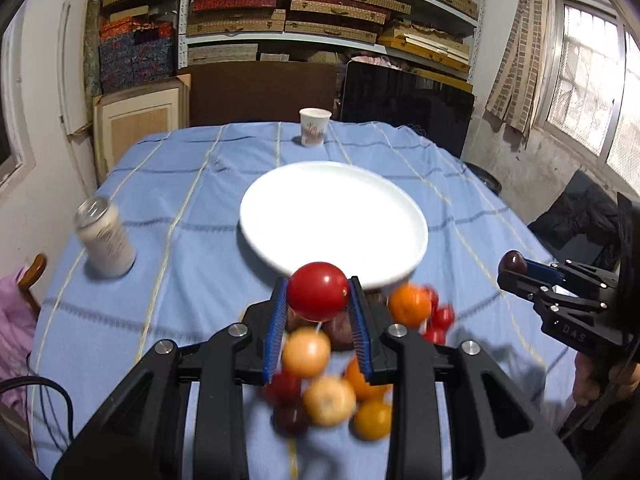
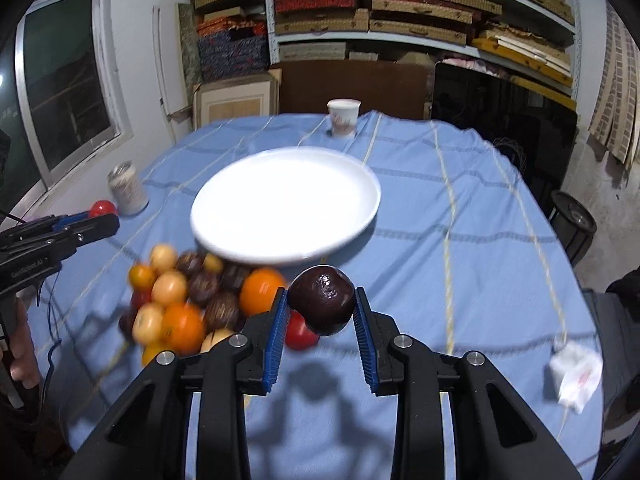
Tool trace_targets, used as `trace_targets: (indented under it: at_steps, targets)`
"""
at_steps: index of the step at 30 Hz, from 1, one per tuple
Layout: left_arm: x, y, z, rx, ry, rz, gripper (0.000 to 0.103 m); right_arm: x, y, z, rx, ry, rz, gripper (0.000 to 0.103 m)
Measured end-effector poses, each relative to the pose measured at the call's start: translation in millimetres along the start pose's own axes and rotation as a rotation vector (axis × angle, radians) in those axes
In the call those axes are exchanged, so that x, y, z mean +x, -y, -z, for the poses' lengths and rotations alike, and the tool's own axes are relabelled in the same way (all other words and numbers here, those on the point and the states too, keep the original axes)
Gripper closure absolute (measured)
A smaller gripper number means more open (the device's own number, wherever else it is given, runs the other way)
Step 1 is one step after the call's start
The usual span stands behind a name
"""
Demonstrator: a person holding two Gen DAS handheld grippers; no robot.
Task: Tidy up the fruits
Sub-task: 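Carry the red tomato and plum onto the white plate and open both tools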
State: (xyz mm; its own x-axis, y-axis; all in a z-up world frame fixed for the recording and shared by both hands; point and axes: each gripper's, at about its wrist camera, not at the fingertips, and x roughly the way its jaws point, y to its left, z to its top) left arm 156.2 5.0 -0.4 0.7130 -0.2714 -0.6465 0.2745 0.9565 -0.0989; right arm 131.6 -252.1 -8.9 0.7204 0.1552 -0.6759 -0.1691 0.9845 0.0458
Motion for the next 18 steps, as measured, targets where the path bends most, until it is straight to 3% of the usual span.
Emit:
trace_targets:
  at_steps: [4,9,14,18]
  targets:
    - [40.9,-4.9,-39.3,0.004,-0.005,0.007,0.074,26.7,6.8,-43.5,-0.013,0.021,-0.005,0.070]
    - [121.5,-18.1,-81.0,-0.033,-0.112,0.019,0.074,89.8,7.4,-86.6,-0.041,-0.017,-0.046,0.070]
    - [190.3,-26.8,-91.3,-0.053,-0.216,0.006,0.074,161.3,10.5,-108.4,-0.034,-0.098,-0.071,0.070]
    - [221.1,-31.3,-90.4,-0.061,-0.265,-0.008,0.071,196.8,8.2,-115.2,-0.034,-0.140,-0.076,0.069]
